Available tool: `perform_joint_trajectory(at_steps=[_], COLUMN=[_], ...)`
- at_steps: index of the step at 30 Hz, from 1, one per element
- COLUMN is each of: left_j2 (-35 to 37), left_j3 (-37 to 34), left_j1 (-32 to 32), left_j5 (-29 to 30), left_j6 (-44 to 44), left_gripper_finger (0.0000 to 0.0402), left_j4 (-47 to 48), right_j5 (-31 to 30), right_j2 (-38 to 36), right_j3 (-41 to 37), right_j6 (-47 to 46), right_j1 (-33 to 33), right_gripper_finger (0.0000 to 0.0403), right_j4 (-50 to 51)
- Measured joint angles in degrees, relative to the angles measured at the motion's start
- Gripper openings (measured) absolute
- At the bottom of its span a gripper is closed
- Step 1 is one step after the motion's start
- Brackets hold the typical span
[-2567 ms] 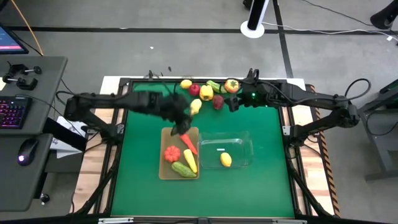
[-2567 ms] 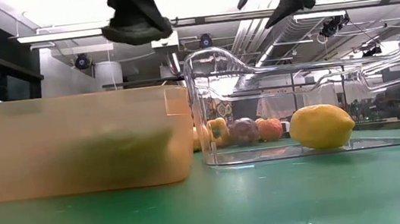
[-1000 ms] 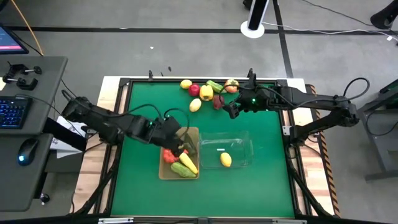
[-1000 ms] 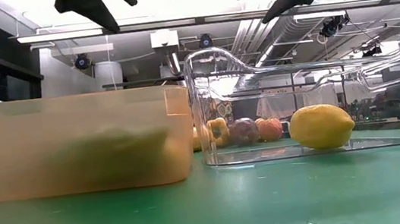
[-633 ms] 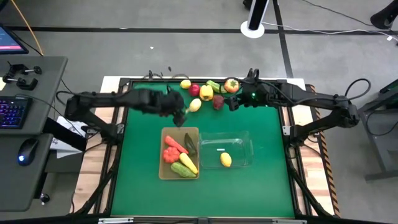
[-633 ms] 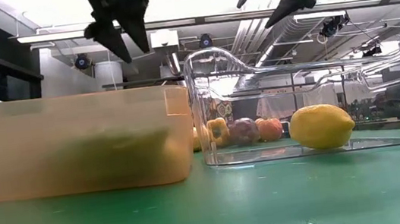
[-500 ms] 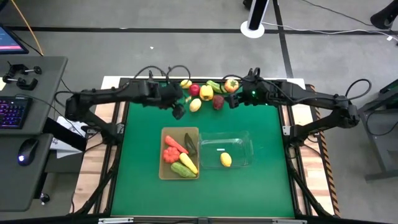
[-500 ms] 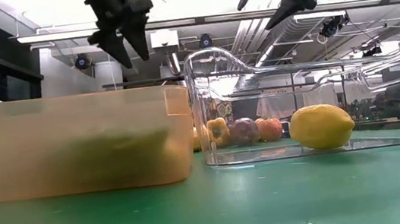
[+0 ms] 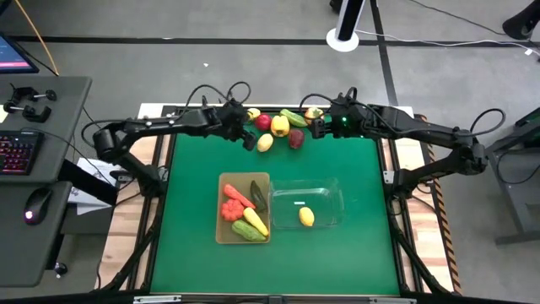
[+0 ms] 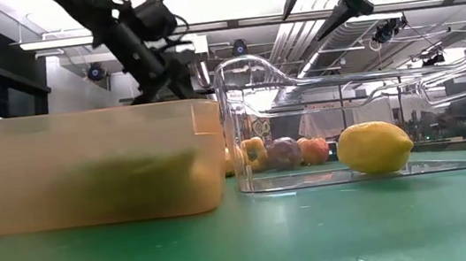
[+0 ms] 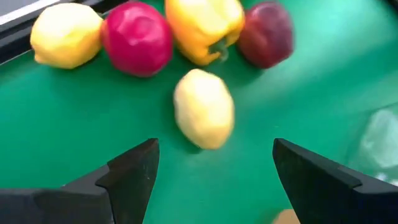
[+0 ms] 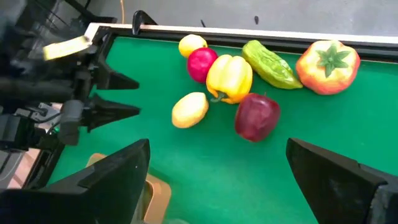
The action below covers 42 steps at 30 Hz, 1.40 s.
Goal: Sort produce into baskets
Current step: Put the bottom lemon into the transparent bin
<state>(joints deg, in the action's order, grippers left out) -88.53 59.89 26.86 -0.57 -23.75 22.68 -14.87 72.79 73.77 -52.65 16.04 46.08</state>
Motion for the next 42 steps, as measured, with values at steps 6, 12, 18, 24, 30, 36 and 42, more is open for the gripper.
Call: perform_joint_trajectory(at_steps=[6, 12, 18, 24, 30, 36, 42], left_j2=[-8.1, -16.1, -20.7, -24.3, -26.6, -24.4, -14.2], left_j3=[6.8, 12.7, 13.7, 13.7, 13.7, 13.6, 13.7], left_j1=[1.1, -0.7, -1.0, -1.1, -1.8, -2.3, -4.3], left_j5=[-3.3, -3.9, 1.8, 3.6, 2.7, 1.5, -3.0], left_j6=[4.5, 4.8, 3.0, 2.9, 4.5, 5.9, 9.1], left_gripper_finger=[0.0301, 0.0300, 0.0300, 0.0300, 0.0296, 0.0225, 0.0221], left_j4=[1.4, 1.2, 1.3, 0.3, -0.5, 2.5, 2.1], right_j5=[-1.4, -1.5, -1.5, -1.5, -1.3, -1.2, 0.5], right_j2=[0.0, 0.0, 0.0, 0.0, 0.0, 0.0, 0.0], right_j3=[0.0, 0.0, 0.0, 0.0, 0.0, 0.0, 0.0], right_j6=[-0.3, -1.6, -3.0, -3.9, -4.0, -3.9, 0.0], right_j1=[0.1, 0.1, 0.1, 0.1, 0.1, 0.1, 0.1], right_gripper_finger=[0.0369, 0.0369, 0.0369, 0.0369, 0.0369, 0.0369, 0.0369], right_j4=[0.1, 0.2, 0.4, 0.4, 0.0, 0.0, 0.8])
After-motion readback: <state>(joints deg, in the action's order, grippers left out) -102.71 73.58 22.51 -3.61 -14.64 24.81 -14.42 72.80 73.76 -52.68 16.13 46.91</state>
